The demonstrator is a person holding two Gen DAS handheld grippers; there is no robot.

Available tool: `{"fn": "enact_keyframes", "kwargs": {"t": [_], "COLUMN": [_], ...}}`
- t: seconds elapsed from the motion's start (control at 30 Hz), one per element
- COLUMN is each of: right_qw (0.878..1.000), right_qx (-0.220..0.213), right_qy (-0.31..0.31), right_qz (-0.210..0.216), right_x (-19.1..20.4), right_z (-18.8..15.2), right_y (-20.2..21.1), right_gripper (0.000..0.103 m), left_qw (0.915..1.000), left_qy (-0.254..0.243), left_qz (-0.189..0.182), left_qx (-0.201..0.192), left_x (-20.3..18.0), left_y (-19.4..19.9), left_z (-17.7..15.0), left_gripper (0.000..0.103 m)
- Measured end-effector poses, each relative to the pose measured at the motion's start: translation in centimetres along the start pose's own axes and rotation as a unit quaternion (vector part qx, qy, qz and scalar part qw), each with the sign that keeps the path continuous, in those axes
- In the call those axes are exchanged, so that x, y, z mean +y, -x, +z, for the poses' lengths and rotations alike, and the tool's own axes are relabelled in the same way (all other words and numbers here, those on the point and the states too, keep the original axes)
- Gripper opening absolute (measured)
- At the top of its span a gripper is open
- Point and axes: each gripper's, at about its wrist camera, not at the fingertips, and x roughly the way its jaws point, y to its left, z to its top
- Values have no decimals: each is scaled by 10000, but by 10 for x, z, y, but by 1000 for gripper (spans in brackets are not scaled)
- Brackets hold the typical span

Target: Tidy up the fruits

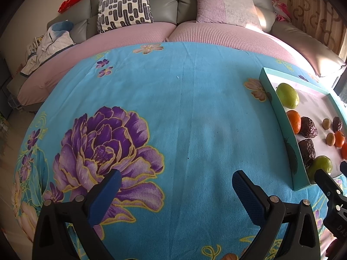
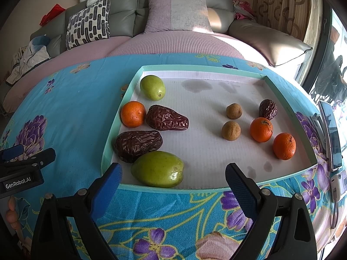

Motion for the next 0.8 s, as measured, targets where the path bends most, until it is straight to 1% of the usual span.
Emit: {"fn": "enact_keyframes", "kwargs": {"t": [0.8], "right_qw": [10000], "right_qx": [4], "right_qy": [-1], "right_qz": [2], "right_x": [0], "right_z": [0], "right_y": [0], "right_gripper": [96], "left_qw": [10000], "left_qy": [5], "left_qz": [-5], "left_qx": [19], "left_x": [1], "left_y": [-2], "left_z": [-1], "left_gripper": [103]}}
